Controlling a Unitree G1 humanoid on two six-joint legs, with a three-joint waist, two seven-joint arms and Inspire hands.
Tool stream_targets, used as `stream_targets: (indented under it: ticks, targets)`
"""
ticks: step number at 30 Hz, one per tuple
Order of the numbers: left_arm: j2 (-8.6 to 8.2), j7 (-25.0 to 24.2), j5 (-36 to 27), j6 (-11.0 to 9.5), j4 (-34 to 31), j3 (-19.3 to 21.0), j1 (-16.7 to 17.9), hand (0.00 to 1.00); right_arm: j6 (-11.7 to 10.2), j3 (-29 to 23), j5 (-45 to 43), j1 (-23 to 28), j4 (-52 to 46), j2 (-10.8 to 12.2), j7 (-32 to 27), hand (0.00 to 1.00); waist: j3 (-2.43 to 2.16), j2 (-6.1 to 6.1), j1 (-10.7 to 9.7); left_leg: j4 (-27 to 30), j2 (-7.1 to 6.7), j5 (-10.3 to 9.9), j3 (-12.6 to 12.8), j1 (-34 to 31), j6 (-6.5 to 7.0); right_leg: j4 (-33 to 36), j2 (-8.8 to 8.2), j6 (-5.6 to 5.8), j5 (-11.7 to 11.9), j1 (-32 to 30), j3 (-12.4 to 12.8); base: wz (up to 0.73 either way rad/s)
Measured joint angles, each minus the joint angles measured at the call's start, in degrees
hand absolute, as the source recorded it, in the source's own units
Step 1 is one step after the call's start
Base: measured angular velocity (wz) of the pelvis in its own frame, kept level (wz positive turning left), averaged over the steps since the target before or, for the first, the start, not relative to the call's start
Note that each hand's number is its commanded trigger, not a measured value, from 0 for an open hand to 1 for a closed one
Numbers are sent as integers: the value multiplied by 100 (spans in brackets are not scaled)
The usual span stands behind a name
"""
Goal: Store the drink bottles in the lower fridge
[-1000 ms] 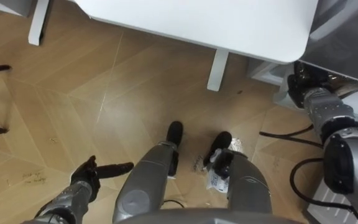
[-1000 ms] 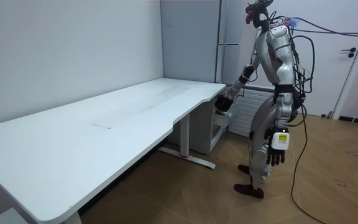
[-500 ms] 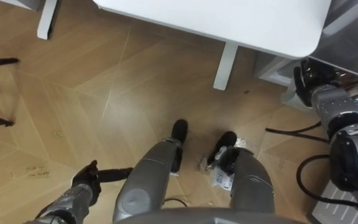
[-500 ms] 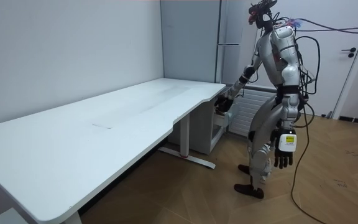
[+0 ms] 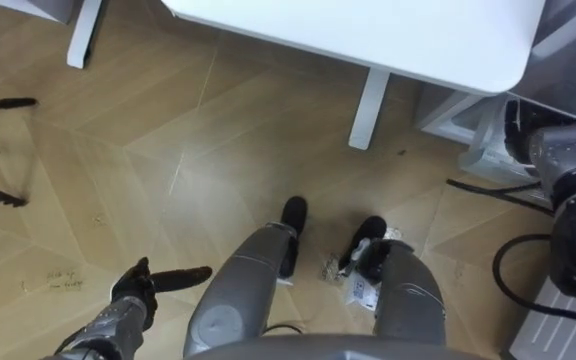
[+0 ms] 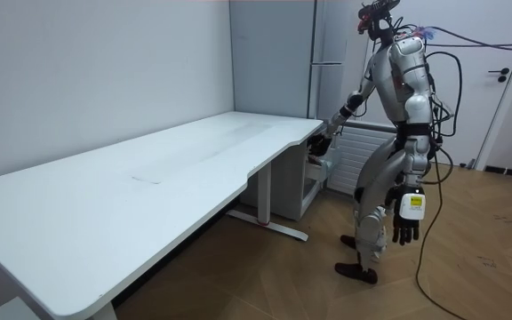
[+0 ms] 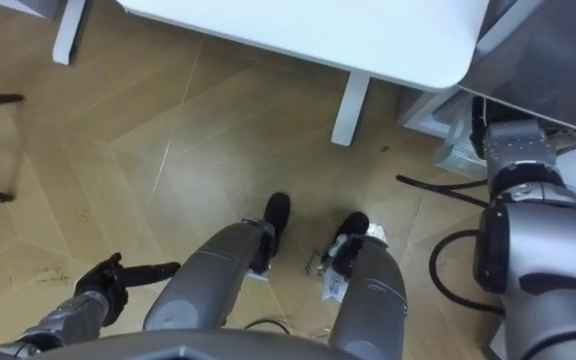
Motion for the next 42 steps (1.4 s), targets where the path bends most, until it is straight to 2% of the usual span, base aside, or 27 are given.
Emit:
stream_targets:
  ticks: [8,9,10,11,13,15,17,19,23,24,25,26,32,36,38,42]
  targets:
    - [3,112,-224,-4,3,24,9,0,0,-237,447,0,3,-64,-197,0,-10,1,-42,74,-111,-33,13,23,81,134,-110,85,-42,6,36,3]
    - [3,112,-221,-4,4,39,10,0,0,-306,484,0,3,-65,-196,30,-11,2,-53,83,-113,-36,13,21,88,134,-113,90,-41,12,32,0]
    - [3,111,-220,-5,5,85,12,0,5,-444,520,0,18,-65,-203,71,-11,2,-72,104,-110,-49,13,20,106,124,-111,102,-34,31,27,0]
    - [3,103,-219,-5,5,127,20,0,6,-606,524,0,58,-65,-208,100,-13,4,-91,107,-110,-53,13,23,113,101,-106,120,-22,48,22,0]
    - [6,100,-222,-11,5,216,57,0,-41,-886,556,3,98,-84,-230,100,-15,4,-140,115,-110,-67,18,39,137,68,-101,144,-2,85,20,-2]
    - [5,97,-222,-16,3,311,106,0,-108,-1069,577,12,126,-129,-276,100,-42,18,-178,108,-100,-72,24,38,152,-13,-69,165,46,102,29,-7]
    - [7,98,-222,-22,4,403,159,0,-231,-1120,573,17,131,-214,-297,100,-73,42,-265,101,-90,-74,31,41,173,-89,-45,189,91,132,28,-5]
    - [8,99,-222,-21,4,414,166,0,-258,-1121,560,64,153,-278,-326,100,-91,64,-296,96,-89,-78,29,72,191,-126,-35,203,109,176,25,-2]
    - [8,94,-221,-20,4,412,172,0,-252,-1120,556,133,172,-289,-408,100,-106,71,-332,52,-74,-88,58,159,208,-211,-3,224,136,268,51,-4]
    - [8,93,-221,-20,3,411,171,0,-252,-1120,560,133,173,-291,-424,96,-107,70,-332,50,-71,-91,67,160,211,-212,-1,225,136,266,60,-6]
    - [8,93,-220,-19,2,411,170,0,-252,-1117,565,133,190,-298,-440,17,-106,69,-334,49,-67,-94,76,159,215,-219,4,229,139,263,67,-4]
    - [8,93,-221,-19,2,412,164,0,-251,-1117,635,131,246,-330,-445,0,-106,69,-331,44,-65,-94,79,160,216,-224,8,231,141,261,74,0]
    - [18,91,-222,-18,4,412,158,0,-252,-1118,821,132,404,-389,-562,0,-103,15,-335,-10,-22,-96,148,151,218,-293,58,228,178,218,138,-7]
    - [19,63,-222,-17,9,412,159,0,-264,-1121,819,130,403,-408,-554,0,-103,-6,-418,-8,-17,-102,146,146,222,-302,64,227,179,217,133,-1]
    - [19,45,-222,-16,8,415,156,0,-378,-1123,817,130,401,-487,-512,0,-104,-19,-445,-5,-17,-108,149,145,227,-308,64,229,180,218,135,0]
    - [22,-16,-226,-15,9,414,156,0,-442,-1117,826,131,402,-522,-513,0,-103,-23,-421,-7,8,-113,159,139,223,-379,98,237,215,228,136,-4]
